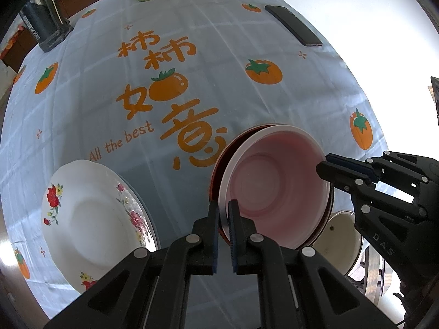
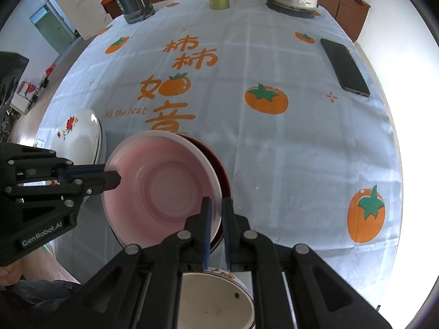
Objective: Organize plates and bowls
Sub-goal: 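Lower the pink bowl with both tools into the steel bowl, then open both tools to release the pink bowl and withdraw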
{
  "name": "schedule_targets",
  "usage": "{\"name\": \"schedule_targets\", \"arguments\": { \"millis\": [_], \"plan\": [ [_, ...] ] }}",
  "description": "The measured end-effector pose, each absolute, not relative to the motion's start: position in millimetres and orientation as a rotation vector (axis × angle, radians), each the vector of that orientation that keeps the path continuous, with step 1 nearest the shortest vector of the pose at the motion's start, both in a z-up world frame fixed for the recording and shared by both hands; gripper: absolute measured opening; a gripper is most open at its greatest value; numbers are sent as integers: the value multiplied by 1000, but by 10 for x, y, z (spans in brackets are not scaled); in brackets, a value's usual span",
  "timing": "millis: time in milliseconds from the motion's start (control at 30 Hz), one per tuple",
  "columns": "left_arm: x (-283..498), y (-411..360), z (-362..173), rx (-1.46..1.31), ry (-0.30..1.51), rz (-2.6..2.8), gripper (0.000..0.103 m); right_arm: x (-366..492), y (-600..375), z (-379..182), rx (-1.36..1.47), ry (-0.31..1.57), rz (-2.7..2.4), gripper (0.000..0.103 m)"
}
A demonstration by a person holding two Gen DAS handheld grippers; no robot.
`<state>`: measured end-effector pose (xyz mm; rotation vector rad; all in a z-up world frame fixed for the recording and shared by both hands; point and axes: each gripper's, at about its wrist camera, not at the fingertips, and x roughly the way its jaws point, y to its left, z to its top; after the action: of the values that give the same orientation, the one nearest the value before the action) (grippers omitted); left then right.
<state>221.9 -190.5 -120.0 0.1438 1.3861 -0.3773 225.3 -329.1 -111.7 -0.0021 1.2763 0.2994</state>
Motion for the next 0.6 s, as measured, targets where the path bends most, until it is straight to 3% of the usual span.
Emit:
{"name": "schedule_targets", "arguments": {
  "millis": [167,200,267,300,333,400,600],
  "plan": [
    [2181,-1930,-1133,184,1349,-369,8,2255,-3273,-1130,-11,1280,305,8],
    [2180,-1920,-1113,176,1346,-375,9,2251,-3259,-1131,-21,1278,310,13],
    [2164,-1889,-1054,187,1323,-368,14,2243,-3254,-1116,9,1267,344,34],
    [2151,-1871,-1019,205,1304,-352,24,2233,-3261,-1099,23,1259,352,47],
    [2140,-1844,-982,214,1283,-338,41,2221,-3270,-1077,17,1245,337,56],
    [2138,-1776,-929,199,1259,-325,60,2201,-3315,-1042,5,1224,302,58],
    [2113,-1695,-955,173,1258,-318,60,2106,-3539,-953,59,1207,266,58]
  ]
}}
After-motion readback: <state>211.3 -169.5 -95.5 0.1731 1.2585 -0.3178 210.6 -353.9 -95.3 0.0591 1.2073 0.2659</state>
